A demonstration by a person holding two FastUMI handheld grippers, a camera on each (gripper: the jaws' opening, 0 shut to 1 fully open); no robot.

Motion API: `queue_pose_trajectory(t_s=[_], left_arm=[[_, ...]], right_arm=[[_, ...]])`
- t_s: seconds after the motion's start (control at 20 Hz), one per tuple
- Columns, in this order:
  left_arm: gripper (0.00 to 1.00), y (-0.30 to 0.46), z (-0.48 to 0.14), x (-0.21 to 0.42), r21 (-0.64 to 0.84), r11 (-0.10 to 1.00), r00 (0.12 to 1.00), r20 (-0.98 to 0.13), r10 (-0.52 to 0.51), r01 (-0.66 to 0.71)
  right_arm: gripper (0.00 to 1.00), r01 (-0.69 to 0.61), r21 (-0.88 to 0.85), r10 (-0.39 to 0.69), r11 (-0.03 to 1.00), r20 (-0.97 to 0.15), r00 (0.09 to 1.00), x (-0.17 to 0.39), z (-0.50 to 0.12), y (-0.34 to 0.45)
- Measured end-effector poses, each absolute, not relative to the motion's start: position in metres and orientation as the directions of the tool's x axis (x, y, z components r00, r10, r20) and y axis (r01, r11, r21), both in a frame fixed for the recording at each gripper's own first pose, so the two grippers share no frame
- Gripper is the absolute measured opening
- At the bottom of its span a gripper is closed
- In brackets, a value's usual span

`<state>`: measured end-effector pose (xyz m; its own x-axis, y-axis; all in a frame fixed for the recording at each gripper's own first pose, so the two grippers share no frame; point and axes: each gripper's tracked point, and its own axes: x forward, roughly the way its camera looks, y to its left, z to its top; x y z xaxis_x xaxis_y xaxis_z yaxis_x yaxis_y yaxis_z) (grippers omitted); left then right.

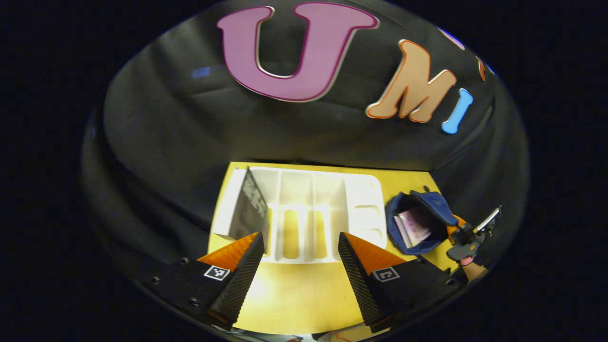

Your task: Open the schoolbag, grab two books from the bookshelf and put them into the schoolbag.

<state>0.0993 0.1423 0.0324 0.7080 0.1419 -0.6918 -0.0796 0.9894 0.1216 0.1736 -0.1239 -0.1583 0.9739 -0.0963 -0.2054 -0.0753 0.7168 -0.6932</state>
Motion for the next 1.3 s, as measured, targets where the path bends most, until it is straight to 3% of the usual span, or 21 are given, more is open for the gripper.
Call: queue_pose_trajectory(t_s=[0.1,0.25,0.5,0.85,0.9,1.0,1.1,1.2,1.3], left_arm=[[0.96,0.170,0.041,0.105,0.156,0.981,0.698,-0.690,0.191,-0.115],[0.91,0.213,0.024,0.117,0.215,0.967,0.652,-0.716,0.250,-0.135],[0.94,0.236,-0.017,0.131,0.208,0.969,0.542,-0.804,0.246,-0.131],[0.84,0.227,-0.058,0.165,0.210,0.974,0.429,-0.875,0.224,-0.081],[0.83,0.222,-0.062,0.170,0.206,0.976,0.422,-0.880,0.217,-0.070],[0.71,0.215,-0.071,0.179,0.205,0.977,0.405,-0.891,0.208,-0.051],[0.45,0.208,-0.082,0.186,0.194,0.980,0.380,-0.904,0.195,-0.041],[0.47,0.204,-0.092,0.186,0.183,0.982,0.348,-0.919,0.186,-0.043],[0.42,0.207,-0.096,0.186,0.200,0.978,0.326,-0.922,0.209,-0.061]], right_arm=[[0.03,-0.069,-0.697,-0.107,0.714,-0.206,0.973,0.174,-0.160,-0.123],[0.04,-0.053,-0.703,-0.129,0.709,-0.203,0.971,0.173,-0.161,-0.123],[0.03,-0.019,-0.721,-0.172,0.693,-0.190,0.967,0.168,-0.164,-0.123],[0.03,0.009,-0.735,-0.215,0.678,-0.186,0.959,0.159,-0.168,-0.114],[0.07,0.014,-0.732,-0.221,0.681,-0.187,0.957,0.158,-0.168,-0.114],[0.03,0.024,-0.727,-0.231,0.687,-0.186,0.955,0.156,-0.166,-0.114],[0.03,0.030,-0.726,-0.237,0.687,-0.185,0.954,0.156,-0.163,-0.115],[0.03,0.026,-0.733,-0.237,0.680,-0.186,0.954,0.154,-0.164,-0.114],[0.03,0.020,-0.738,-0.234,0.674,-0.188,0.954,0.153,-0.165,-0.113]])
